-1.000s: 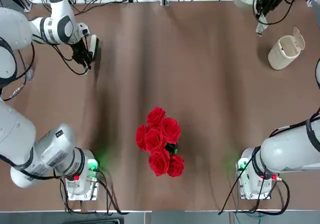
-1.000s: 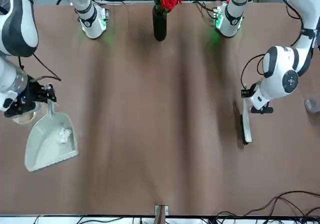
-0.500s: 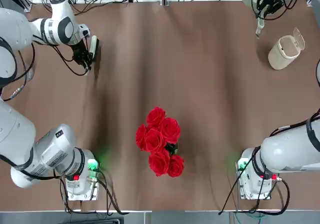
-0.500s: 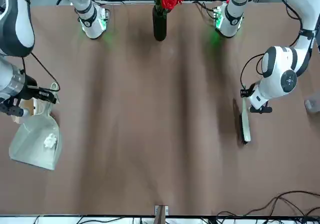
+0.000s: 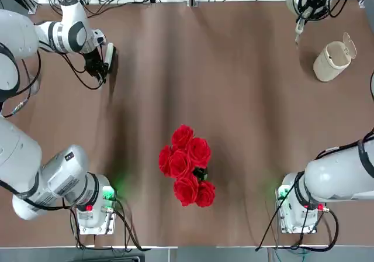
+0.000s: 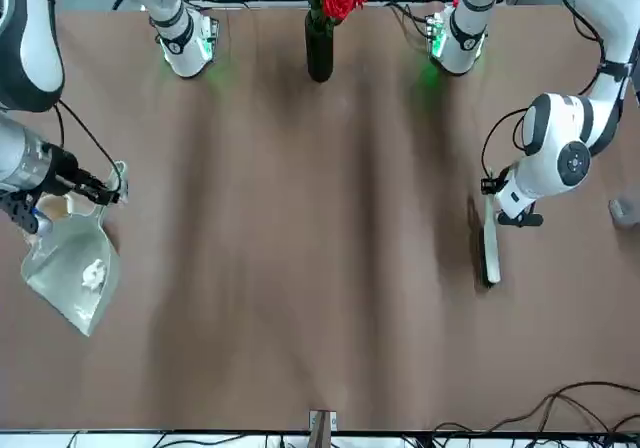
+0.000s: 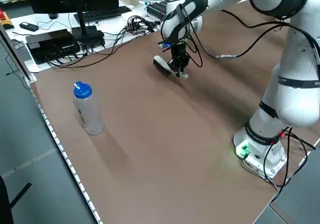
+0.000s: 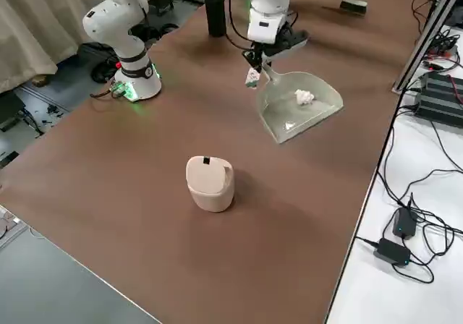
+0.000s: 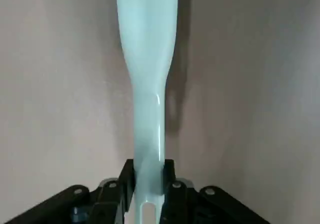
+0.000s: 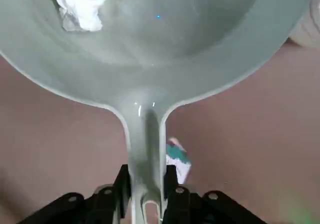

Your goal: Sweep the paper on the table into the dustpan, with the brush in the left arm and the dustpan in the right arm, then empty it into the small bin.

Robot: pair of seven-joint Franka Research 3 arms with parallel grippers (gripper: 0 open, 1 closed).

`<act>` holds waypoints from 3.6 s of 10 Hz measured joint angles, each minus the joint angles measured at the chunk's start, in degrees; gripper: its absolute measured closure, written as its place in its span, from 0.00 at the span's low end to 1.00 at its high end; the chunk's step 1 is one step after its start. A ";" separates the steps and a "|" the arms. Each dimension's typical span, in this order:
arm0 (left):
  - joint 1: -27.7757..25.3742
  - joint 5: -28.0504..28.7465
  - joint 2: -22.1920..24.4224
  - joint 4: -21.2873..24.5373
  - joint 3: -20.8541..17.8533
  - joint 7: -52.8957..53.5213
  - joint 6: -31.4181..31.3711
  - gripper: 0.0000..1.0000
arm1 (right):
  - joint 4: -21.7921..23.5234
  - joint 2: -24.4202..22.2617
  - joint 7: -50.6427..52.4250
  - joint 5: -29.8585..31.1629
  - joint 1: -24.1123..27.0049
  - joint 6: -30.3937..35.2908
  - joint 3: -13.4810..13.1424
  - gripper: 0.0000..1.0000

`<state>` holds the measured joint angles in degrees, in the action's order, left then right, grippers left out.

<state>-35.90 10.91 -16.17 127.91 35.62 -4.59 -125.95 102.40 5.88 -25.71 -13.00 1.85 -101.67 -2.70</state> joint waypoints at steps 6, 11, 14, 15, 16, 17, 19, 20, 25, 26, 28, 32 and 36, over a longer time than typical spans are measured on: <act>0.05 0.84 -0.25 -0.17 1.33 0.18 -0.41 0.73 | 15.87 -10.17 -5.62 -13.95 6.23 -5.44 -0.07 0.67; 0.34 2.30 -0.99 -0.08 1.61 0.31 -0.52 0.73 | 22.72 -16.20 0.34 -19.83 6.83 -12.05 -1.15 0.67; 0.34 2.30 -2.20 -0.12 1.61 0.08 -1.34 0.73 | 26.04 -17.30 7.11 -23.49 6.91 -14.57 -3.54 0.67; 0.34 2.31 -2.20 -0.27 1.61 0.08 -1.38 0.72 | 27.41 -18.02 10.05 -25.61 6.91 -15.55 -3.96 0.67; 0.34 2.31 -2.20 -0.52 1.61 0.08 -1.39 0.59 | 28.50 -18.58 12.11 -26.73 6.92 -15.87 -4.70 0.67; 0.33 2.32 -2.19 -0.89 1.61 0.07 -1.38 0.46 | 29.19 -18.98 12.90 -27.02 6.93 -15.87 -5.43 0.67; 0.33 2.34 -2.19 -1.32 1.61 0.07 -1.38 0.15 | 29.57 -19.22 13.02 -27.22 6.95 -14.75 -7.00 0.67; 0.33 2.36 -2.12 -1.66 1.61 0.07 -1.30 0.11 | 29.58 -19.22 13.01 -27.27 6.97 -13.51 -8.48 0.67; 0.40 2.41 0.59 -16.69 4.11 -0.02 14.19 0.00 | 27.67 -17.81 6.31 -27.50 7.13 -6.73 -13.96 0.67; 0.50 2.41 0.88 -21.00 4.54 -0.02 17.89 0.00 | 25.78 -16.24 5.15 -27.76 7.15 -4.60 -14.73 0.67; 0.59 2.40 1.18 -26.80 4.64 -0.12 22.60 0.00 | 19.61 -10.60 4.70 -29.70 7.25 1.65 -17.03 0.67; 1.99 2.38 2.83 -37.06 4.18 -0.16 32.73 0.00 | 10.76 -2.59 3.32 -33.35 7.56 8.92 -20.29 0.67; 17.53 -2.97 7.16 -37.30 -11.28 -0.77 33.28 0.00 | 4.48 1.61 0.03 -36.92 7.63 16.56 -23.14 0.67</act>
<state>-18.37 7.94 -9.01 90.61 24.34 -5.36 -92.66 106.88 7.49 -25.68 -49.92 9.48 -85.11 -25.84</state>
